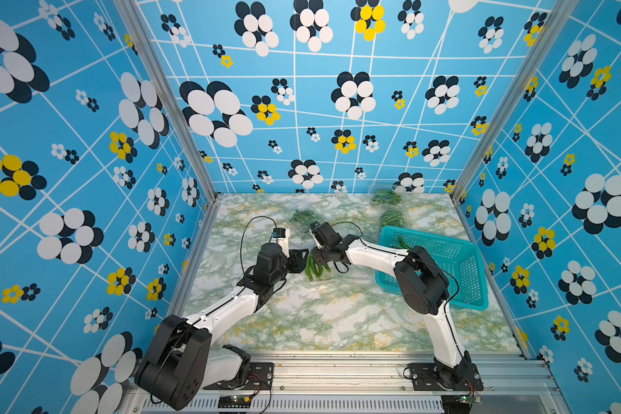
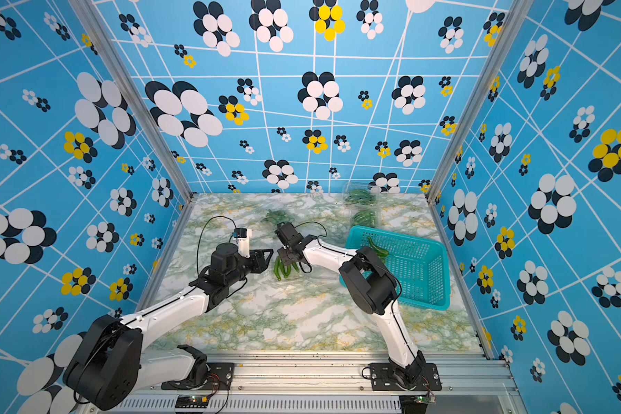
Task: Take small green peppers out of containers
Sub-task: Pick up the green pepper from the packing box.
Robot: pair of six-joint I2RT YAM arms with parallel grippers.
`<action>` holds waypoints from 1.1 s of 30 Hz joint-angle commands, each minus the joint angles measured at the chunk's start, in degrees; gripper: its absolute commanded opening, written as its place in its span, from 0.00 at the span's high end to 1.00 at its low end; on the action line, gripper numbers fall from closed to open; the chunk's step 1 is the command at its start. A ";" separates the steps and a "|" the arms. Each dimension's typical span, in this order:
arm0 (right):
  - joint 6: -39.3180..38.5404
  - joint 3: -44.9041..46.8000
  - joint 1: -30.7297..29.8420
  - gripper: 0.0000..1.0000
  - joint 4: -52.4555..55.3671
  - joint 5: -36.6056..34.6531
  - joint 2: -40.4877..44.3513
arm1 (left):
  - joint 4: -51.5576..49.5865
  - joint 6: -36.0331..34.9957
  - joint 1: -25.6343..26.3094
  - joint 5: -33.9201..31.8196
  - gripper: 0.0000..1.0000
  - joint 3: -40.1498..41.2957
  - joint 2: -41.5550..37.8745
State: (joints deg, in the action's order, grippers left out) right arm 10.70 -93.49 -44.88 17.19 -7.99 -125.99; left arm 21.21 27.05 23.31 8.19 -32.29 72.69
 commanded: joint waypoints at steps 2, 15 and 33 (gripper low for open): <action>-0.59 -0.57 -0.12 0.89 1.29 1.02 -0.79 | 1.07 0.43 -0.36 0.50 0.45 0.16 0.37; -2.35 12.02 -0.03 1.00 -5.98 -2.54 15.58 | 2.04 0.96 -0.26 1.59 0.45 -0.23 1.07; 11.89 32.01 10.09 1.00 -9.09 -29.14 40.75 | 2.94 -7.33 10.67 18.63 0.43 -7.76 9.18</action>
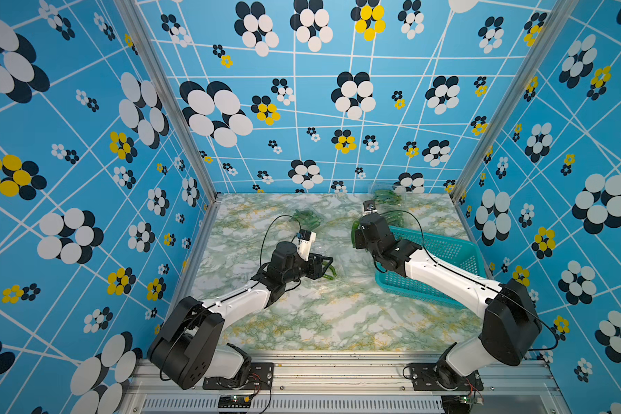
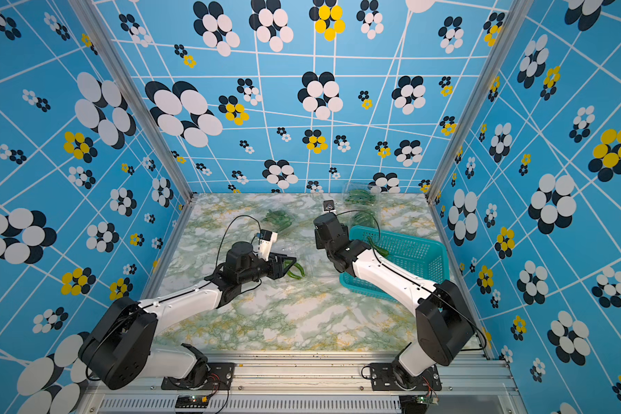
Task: Take small green peppers out of containers
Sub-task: Pick up the green pepper from the packing box, then place the green pepper in the basket.
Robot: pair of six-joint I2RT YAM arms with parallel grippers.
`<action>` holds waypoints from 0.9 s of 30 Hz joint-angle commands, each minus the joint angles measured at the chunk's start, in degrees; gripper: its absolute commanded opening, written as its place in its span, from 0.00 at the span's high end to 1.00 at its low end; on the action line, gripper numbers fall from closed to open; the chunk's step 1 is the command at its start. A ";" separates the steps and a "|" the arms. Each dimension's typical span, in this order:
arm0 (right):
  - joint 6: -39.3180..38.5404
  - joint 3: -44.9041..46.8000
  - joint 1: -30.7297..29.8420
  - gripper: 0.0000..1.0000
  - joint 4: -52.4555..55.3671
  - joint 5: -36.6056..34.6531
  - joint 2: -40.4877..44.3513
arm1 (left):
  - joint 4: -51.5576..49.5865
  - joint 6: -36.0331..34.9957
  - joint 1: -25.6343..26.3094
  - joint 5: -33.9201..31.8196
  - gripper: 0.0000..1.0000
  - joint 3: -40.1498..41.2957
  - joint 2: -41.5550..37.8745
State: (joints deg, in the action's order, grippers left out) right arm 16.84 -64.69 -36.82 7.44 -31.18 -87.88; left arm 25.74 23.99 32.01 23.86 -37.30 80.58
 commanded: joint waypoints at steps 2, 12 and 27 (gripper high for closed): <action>7.29 6.19 3.91 1.00 1.08 -8.41 5.20 | -2.25 -4.63 2.73 3.38 0.43 -3.56 2.27; 12.50 15.72 12.80 1.00 1.83 -8.00 10.65 | -2.50 -5.22 2.77 1.71 0.43 -3.31 2.00; 8.96 10.32 14.52 0.47 6.03 6.76 5.59 | -8.06 -6.93 2.32 -17.24 0.42 -1.44 -3.96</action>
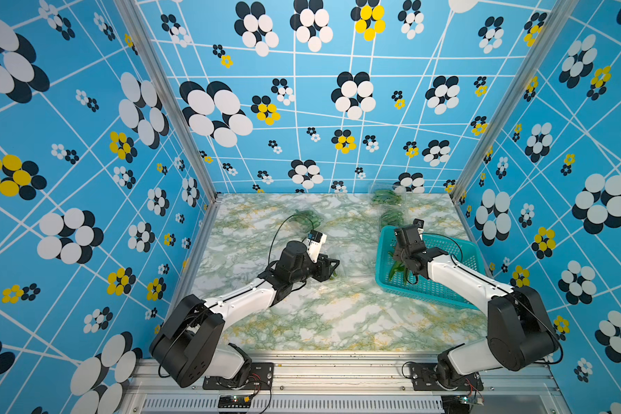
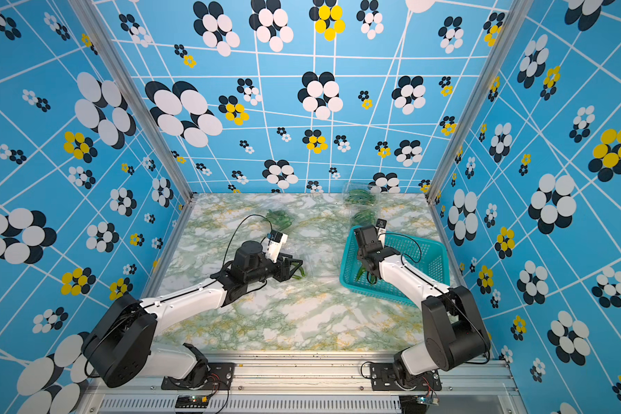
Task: Take small green peppers out of containers
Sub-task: Place the green pepper in the basket, then pick up the green pepper from the packing box.
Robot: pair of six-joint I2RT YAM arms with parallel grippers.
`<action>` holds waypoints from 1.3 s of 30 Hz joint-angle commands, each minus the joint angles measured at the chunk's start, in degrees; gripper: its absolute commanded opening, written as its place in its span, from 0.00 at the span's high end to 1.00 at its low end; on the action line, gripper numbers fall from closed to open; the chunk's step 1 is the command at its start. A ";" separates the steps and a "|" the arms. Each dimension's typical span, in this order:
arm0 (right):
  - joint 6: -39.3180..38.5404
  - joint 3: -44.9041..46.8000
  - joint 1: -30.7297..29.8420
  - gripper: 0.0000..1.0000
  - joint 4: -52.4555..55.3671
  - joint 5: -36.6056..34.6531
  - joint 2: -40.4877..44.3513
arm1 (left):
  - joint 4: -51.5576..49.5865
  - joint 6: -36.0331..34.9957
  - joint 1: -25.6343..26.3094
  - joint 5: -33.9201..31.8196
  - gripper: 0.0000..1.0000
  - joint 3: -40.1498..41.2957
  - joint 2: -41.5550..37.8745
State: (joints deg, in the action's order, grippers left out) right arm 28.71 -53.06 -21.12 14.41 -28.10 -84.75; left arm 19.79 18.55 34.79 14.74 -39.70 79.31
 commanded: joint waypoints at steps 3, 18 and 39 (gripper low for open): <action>-7.00 -1.54 -4.15 0.46 -3.96 8.70 3.56 | -3.08 -1.00 -1.00 -13.77 0.42 1.89 -4.43; -20.44 -23.03 -22.99 0.48 2.07 27.59 -19.28 | -2.64 8.26 -11.28 -15.83 0.42 6.82 -7.95; -27.75 -38.18 -25.63 0.55 13.33 20.49 -36.76 | -1.33 8.40 -11.84 -14.12 0.42 7.67 -8.59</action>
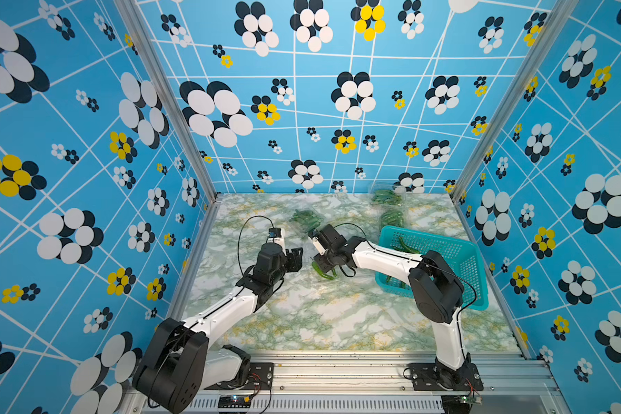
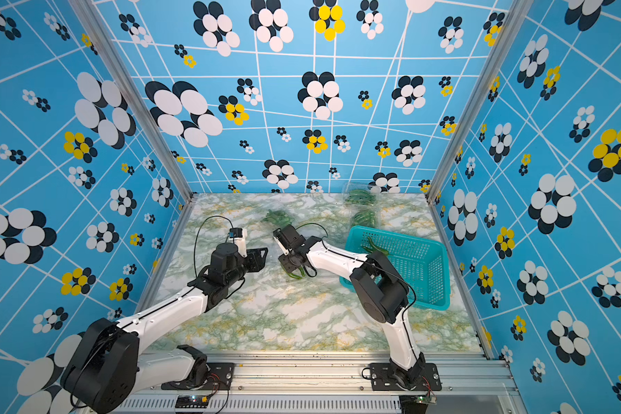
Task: Take small green peppers out of containers
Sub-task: Pick up the green pepper from the packing box, then place the green pepper in the basket.
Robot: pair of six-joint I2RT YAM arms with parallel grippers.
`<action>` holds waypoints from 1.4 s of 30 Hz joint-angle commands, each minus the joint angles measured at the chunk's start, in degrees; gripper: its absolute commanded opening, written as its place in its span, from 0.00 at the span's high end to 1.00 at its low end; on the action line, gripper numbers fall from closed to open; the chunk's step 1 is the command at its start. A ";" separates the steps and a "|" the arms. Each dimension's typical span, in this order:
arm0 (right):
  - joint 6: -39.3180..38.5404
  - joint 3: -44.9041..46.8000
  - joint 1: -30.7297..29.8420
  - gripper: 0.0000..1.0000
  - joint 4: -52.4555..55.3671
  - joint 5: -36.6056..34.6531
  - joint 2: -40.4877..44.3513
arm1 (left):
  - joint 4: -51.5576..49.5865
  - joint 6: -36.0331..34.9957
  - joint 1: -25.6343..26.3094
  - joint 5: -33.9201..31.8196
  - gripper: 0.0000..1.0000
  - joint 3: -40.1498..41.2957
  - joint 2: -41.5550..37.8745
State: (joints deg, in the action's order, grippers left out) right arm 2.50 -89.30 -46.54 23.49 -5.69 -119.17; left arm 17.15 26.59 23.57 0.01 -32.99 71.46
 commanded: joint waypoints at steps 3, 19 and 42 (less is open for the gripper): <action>-1.64 -1.99 -0.21 0.55 4.38 -2.68 -3.42 | 1.39 0.31 -0.59 0.85 0.41 0.96 -0.88; -1.60 -6.27 0.14 0.71 6.86 -3.05 -9.10 | 1.46 0.38 -0.72 1.42 0.41 0.78 -0.33; 3.74 19.34 2.94 1.00 -12.51 -17.19 26.64 | 2.72 0.19 -1.60 -0.61 0.41 1.23 2.45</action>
State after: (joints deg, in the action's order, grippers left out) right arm 3.14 -73.10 -45.15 15.62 -14.96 -96.29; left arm 18.37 26.59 22.46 -0.03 -32.60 73.14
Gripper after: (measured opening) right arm 0.129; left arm 0.591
